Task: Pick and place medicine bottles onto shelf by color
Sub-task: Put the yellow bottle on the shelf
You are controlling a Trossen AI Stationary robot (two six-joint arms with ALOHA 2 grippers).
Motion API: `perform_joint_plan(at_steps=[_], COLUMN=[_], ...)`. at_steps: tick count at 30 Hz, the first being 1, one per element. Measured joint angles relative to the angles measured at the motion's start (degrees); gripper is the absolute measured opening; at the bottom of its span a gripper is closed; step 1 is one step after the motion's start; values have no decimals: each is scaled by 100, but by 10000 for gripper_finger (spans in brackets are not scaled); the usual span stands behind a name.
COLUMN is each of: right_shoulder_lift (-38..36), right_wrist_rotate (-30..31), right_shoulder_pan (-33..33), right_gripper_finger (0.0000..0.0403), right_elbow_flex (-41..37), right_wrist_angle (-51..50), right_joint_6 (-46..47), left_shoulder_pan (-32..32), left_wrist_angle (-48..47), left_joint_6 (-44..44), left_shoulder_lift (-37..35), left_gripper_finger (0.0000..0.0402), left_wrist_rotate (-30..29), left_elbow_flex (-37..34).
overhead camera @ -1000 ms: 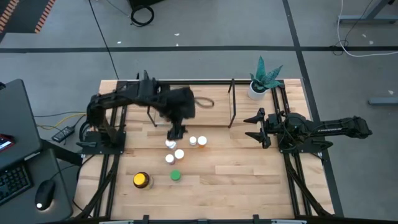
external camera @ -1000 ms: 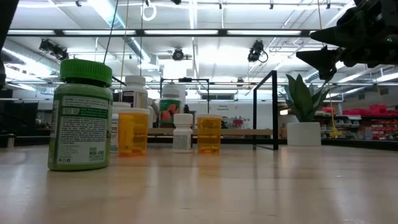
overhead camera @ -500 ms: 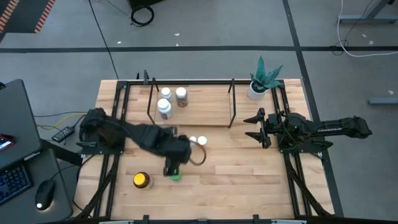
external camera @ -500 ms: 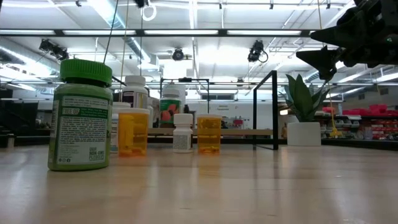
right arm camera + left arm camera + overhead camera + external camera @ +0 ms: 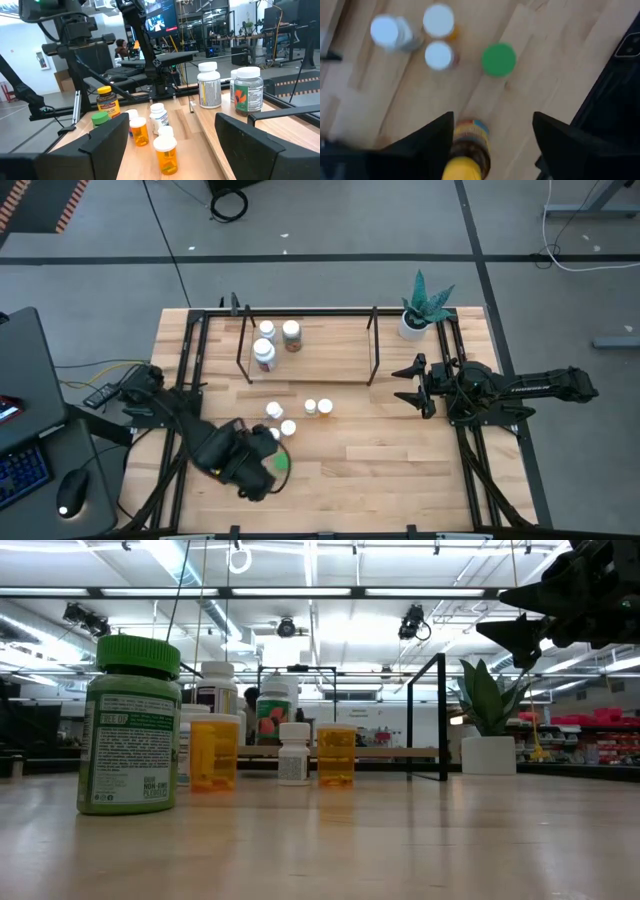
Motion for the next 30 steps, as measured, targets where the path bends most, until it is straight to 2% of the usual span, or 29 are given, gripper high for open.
perform_joint_plan(at_steps=[4, 8, 16, 30], right_shoulder_lift=[0, 0, 0, 0], right_wrist_rotate=[0, 0, 0, 0], right_shoulder_pan=[0, 0, 0, 0], right_gripper_finger=[303, 303, 303, 303], right_elbow_flex=[0, 1, 0, 1], right_wrist_angle=[0, -1, 0, 0], right_joint_6=[-1, -1, 0, 1], left_shoulder_pan=[-345, -659, -961, -1029], left_wrist_angle=[-364, -396, -277, -73], left_joint_6=[-746, -1210, -1713, -1838], left_shoulder_lift=[0, 0, 0, 0], left_gripper_finger=[330, 351, 354, 353], left_wrist_rotate=[-23, -12, 393, 414], left_elbow_flex=[-165, -565, -1260, -1548])
